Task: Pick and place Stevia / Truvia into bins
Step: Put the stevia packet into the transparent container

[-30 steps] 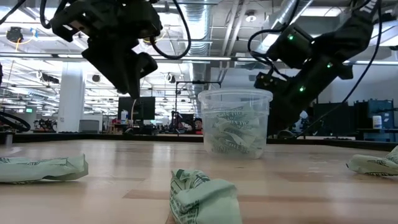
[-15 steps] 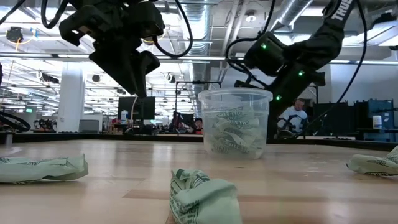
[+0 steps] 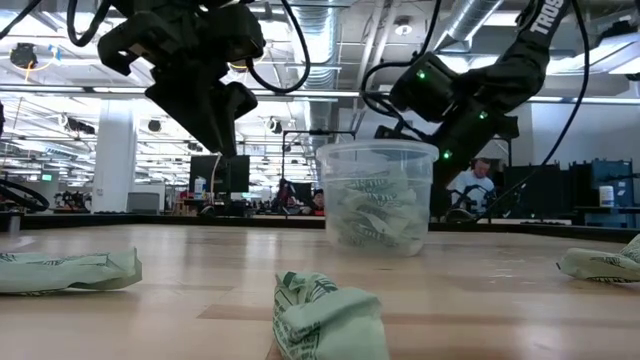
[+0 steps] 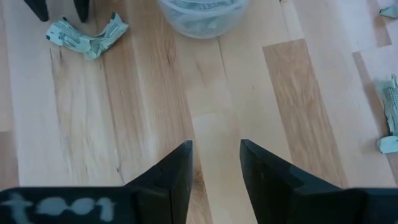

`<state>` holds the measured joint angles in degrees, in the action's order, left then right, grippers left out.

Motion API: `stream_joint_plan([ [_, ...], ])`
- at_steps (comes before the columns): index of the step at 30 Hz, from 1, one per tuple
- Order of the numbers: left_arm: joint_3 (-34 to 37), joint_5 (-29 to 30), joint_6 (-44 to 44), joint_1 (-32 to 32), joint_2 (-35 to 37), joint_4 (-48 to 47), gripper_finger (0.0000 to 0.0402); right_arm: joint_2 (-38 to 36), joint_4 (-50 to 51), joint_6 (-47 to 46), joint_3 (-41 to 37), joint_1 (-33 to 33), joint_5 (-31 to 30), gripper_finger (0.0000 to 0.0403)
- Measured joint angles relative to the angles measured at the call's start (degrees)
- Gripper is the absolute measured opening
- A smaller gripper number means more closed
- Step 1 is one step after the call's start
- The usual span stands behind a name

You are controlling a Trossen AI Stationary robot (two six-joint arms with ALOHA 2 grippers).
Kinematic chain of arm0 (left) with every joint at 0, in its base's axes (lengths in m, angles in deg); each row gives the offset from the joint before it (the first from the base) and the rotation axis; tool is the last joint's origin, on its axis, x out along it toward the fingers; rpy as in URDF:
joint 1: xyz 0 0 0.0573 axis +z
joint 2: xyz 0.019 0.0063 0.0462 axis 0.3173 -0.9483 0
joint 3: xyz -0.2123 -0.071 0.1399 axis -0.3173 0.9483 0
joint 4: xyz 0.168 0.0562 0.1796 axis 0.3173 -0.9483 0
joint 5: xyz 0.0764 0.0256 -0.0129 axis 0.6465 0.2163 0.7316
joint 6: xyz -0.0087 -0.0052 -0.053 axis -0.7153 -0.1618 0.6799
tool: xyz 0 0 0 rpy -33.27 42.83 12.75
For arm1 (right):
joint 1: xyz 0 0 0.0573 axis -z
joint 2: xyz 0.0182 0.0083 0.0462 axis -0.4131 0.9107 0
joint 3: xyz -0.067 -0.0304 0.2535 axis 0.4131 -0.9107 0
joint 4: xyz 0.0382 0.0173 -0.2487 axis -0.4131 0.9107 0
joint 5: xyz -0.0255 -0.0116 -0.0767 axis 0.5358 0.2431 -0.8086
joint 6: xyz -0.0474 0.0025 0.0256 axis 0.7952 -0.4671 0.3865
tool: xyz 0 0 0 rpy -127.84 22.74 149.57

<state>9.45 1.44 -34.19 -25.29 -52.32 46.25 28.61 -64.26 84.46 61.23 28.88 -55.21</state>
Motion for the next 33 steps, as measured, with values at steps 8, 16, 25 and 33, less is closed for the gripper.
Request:
stream_joint_plan([
  [8,0.0,0.5,1.4,0.0,0.0,0.0,0.0121,0.0,-1.4,0.0,0.0,1.5,1.9,0.0146],
  [16,0.0,0.5,1.6,0.0,0.0,0.0,0.0121,0.0,-1.3,0.0,0.0,2.5,1.9,0.0121],
  [25,0.0,0.5,2.6,0.0,0.0,0.0,0.0121,0.0,-1.4,0.0,0.0,2.5,1.9,0.0046],
  [33,0.0,0.5,6.3,0.0,0.0,-0.8,0.0121,0.0,-1.4,0.1,0.0,2.5,1.4,0.0005],
])
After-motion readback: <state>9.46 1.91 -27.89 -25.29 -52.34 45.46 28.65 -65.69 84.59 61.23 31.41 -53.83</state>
